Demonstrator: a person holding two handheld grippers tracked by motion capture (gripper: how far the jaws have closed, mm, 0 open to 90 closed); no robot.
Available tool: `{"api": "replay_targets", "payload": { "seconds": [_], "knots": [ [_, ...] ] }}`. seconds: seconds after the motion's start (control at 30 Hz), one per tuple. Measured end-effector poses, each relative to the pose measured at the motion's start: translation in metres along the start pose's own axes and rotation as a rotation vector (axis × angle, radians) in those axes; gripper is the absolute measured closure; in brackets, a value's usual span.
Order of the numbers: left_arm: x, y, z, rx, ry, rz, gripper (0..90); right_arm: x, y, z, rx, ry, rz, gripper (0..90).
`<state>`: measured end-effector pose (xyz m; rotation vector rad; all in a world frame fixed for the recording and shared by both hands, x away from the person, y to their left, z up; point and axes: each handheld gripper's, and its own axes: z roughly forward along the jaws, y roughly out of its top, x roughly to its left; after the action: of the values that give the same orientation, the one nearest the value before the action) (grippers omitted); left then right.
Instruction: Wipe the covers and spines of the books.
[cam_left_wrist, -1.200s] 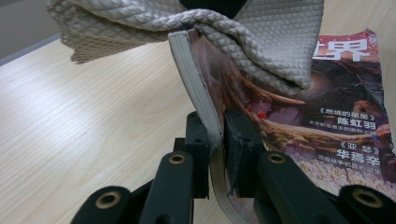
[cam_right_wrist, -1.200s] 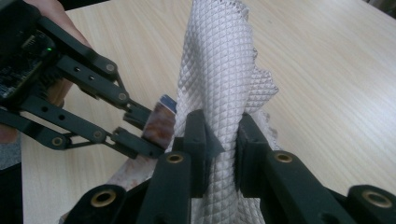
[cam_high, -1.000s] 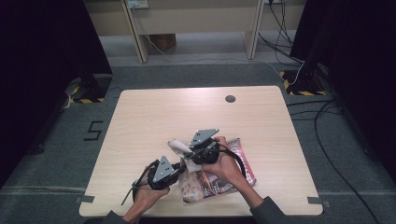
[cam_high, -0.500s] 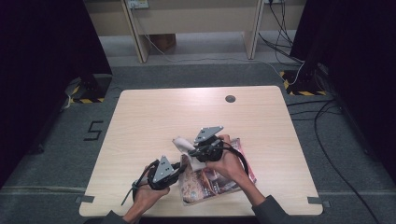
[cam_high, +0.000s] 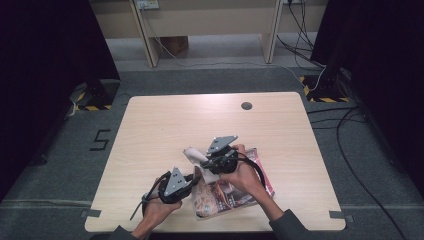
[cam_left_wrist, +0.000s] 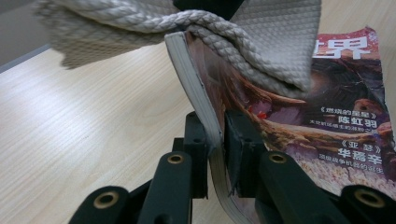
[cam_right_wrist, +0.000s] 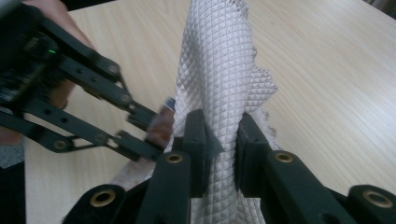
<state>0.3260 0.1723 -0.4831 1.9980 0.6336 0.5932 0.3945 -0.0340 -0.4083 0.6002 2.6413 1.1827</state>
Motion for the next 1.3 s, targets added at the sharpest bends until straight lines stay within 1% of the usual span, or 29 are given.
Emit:
{"api": "replay_targets", "payload": {
  "seconds": [0.03,0.07,0.1,0.17,0.2,0.33,0.37,0.5,0.53,0.57,0.63,0.67,0.7,0.73,0.77,0.8,0.87,0.9,0.97,1.0,1.07,1.13,1.17,1.23,1.3],
  "knots": [
    [0.000,0.000,0.000,0.003,-0.001,0.001,78.8,-0.003,-0.002,0.000,0.002,-0.005,0.006,77.9],
    [0.000,0.000,0.000,0.003,-0.001,0.001,78.8,-0.003,-0.002,0.000,0.002,-0.005,0.006,77.9],
    [0.000,0.000,0.000,0.003,-0.001,0.001,78.8,-0.010,-0.006,-0.001,0.015,-0.010,0.028,77.9],
    [0.000,0.000,-0.001,0.003,-0.003,0.002,78.7,-0.017,-0.010,-0.002,0.029,-0.020,0.044,77.9],
    [0.000,0.000,-0.001,0.003,-0.003,0.002,78.7,-0.017,-0.010,-0.002,0.029,-0.020,0.044,77.9],
    [0.000,0.000,-0.001,0.001,-0.002,0.004,78.7,-0.030,-0.019,-0.004,0.043,-0.037,0.077,77.9],
    [-0.001,0.000,-0.001,-0.001,-0.002,0.006,78.7,-0.030,-0.019,-0.005,0.043,-0.037,0.076,77.9],
    [0.000,0.001,-0.002,-0.005,-0.005,0.007,78.8,-0.026,-0.016,-0.006,0.045,-0.044,0.061,78.0],
    [-0.001,0.001,-0.002,-0.005,-0.004,0.009,78.8,-0.025,-0.015,-0.006,0.038,-0.036,0.052,78.0],
    [-0.001,0.002,-0.001,-0.004,0.000,0.018,78.9,-0.019,-0.011,-0.006,0.029,-0.022,0.045,77.9],
    [-0.002,0.002,-0.001,-0.004,0.000,0.019,78.9,-0.012,-0.007,-0.005,0.029,-0.021,0.022,77.9],
    [-0.002,0.002,-0.001,-0.006,0.002,0.018,78.9,-0.012,-0.007,-0.005,0.029,-0.021,0.022,77.9],
    [-0.002,0.002,-0.001,-0.006,0.004,0.018,78.9,-0.006,-0.002,-0.004,0.020,-0.013,0.004,77.9],
    [-0.002,0.002,-0.001,-0.010,0.004,0.017,78.9,-0.006,-0.002,-0.004,0.020,-0.013,0.004,77.9],
    [-0.003,0.002,-0.002,-0.006,0.002,0.024,79.0,0.000,0.001,-0.004,0.011,0.000,-0.009,77.9],
    [-0.003,0.002,-0.002,-0.007,0.004,0.025,79.0,0.003,0.003,-0.004,0.005,0.001,-0.018,77.9],
    [-0.003,0.002,-0.002,-0.007,0.005,0.028,79.2,0.008,0.005,-0.004,0.000,0.014,-0.022,77.7],
    [-0.003,0.003,-0.002,-0.004,0.005,0.031,79.2,0.008,0.005,-0.004,0.000,0.014,-0.022,77.7],
    [-0.004,0.003,-0.002,-0.006,0.009,0.034,79.2,0.013,0.008,-0.005,-0.008,0.020,-0.028,77.5],
    [-0.004,0.003,-0.002,-0.007,0.008,0.035,79.2,0.015,0.009,-0.004,-0.019,0.032,-0.033,77.4],
    [-0.004,0.003,-0.002,-0.006,0.008,0.035,79.3,0.016,0.010,-0.004,-0.013,0.022,-0.053,77.5],
    [-0.004,0.003,-0.002,-0.007,0.007,0.036,79.2,0.016,0.010,-0.005,-0.008,0.026,-0.045,77.6],
    [-0.004,0.003,-0.002,-0.007,0.006,0.037,79.2,0.012,0.008,-0.005,-0.009,0.032,-0.037,77.7],
    [-0.004,0.003,-0.002,-0.007,0.006,0.038,79.2,0.009,0.007,-0.006,-0.002,0.026,-0.021,77.7],
    [-0.004,0.003,-0.002,-0.011,0.007,0.038,79.2,0.006,0.005,-0.006,0.003,0.021,-0.016,77.7]
  ]
}}
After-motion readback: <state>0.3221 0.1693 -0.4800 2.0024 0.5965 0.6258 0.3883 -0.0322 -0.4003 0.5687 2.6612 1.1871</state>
